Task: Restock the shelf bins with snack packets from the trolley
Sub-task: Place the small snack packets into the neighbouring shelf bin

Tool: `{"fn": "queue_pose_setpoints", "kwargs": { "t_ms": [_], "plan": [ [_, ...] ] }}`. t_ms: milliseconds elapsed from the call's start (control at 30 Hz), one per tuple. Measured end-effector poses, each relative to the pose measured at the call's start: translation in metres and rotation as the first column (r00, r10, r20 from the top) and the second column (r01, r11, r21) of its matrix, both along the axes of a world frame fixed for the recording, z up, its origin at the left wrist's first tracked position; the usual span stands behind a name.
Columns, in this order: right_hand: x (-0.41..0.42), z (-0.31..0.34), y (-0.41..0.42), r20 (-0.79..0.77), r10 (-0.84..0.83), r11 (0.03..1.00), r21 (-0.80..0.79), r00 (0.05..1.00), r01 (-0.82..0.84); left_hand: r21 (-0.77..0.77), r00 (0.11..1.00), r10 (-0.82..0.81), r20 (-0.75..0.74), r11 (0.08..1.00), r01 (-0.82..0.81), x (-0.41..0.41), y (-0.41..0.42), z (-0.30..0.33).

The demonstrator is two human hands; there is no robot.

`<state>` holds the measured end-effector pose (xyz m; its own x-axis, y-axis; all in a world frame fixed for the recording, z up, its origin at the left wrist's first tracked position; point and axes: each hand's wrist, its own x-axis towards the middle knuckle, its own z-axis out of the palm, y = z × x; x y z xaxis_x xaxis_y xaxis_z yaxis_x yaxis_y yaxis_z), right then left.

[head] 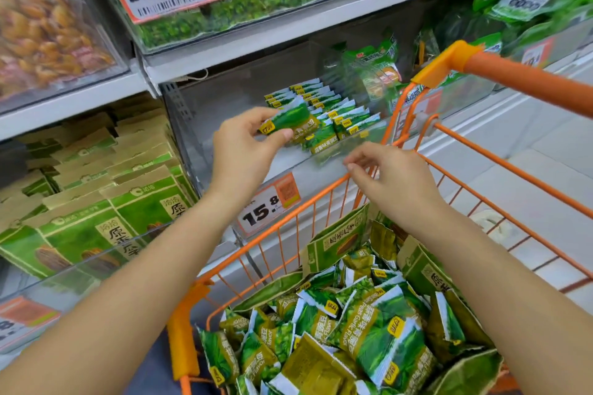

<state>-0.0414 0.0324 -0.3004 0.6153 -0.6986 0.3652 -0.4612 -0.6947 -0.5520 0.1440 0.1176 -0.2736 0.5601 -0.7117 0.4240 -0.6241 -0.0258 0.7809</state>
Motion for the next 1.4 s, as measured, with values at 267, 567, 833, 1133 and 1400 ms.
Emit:
{"fn": "queue_pose_setpoints", "kwargs": {
  "t_ms": [267, 567, 833, 1133, 1400],
  "plan": [
    [0.003, -0.008, -0.003, -0.081, 0.012, 0.999, -0.046, 0.997, -0.015, 0.531, 0.983, -0.009, 0.183, 0.843, -0.091, 0.011, -0.100, -0.015],
    [0.002, -0.007, -0.003, -0.104, 0.019, 0.996, -0.079, 0.994, -0.027, 0.627, 0.972, -0.024, 0.232, 0.768, -0.131, 0.013, -0.137, -0.043],
    [0.003, -0.005, -0.005, -0.137, 0.046, 0.995, -0.078, 0.989, -0.057, 0.651, 0.808, -0.203, 0.554, 0.710, -0.268, 0.011, -0.133, -0.034],
    [0.002, 0.006, 0.013, -0.370, 0.318, 0.948, 0.098, 0.873, -0.304, 0.357, 0.905, -0.188, 0.382, 0.933, 0.044, -0.017, -0.004, 0.005],
    [0.009, -0.015, 0.034, -0.582, 0.688, 0.718, 0.632, 0.433, -0.292, 0.187, 0.856, -0.292, 0.428, 0.955, 0.232, -0.041, 0.082, -0.057]
  ]
}}
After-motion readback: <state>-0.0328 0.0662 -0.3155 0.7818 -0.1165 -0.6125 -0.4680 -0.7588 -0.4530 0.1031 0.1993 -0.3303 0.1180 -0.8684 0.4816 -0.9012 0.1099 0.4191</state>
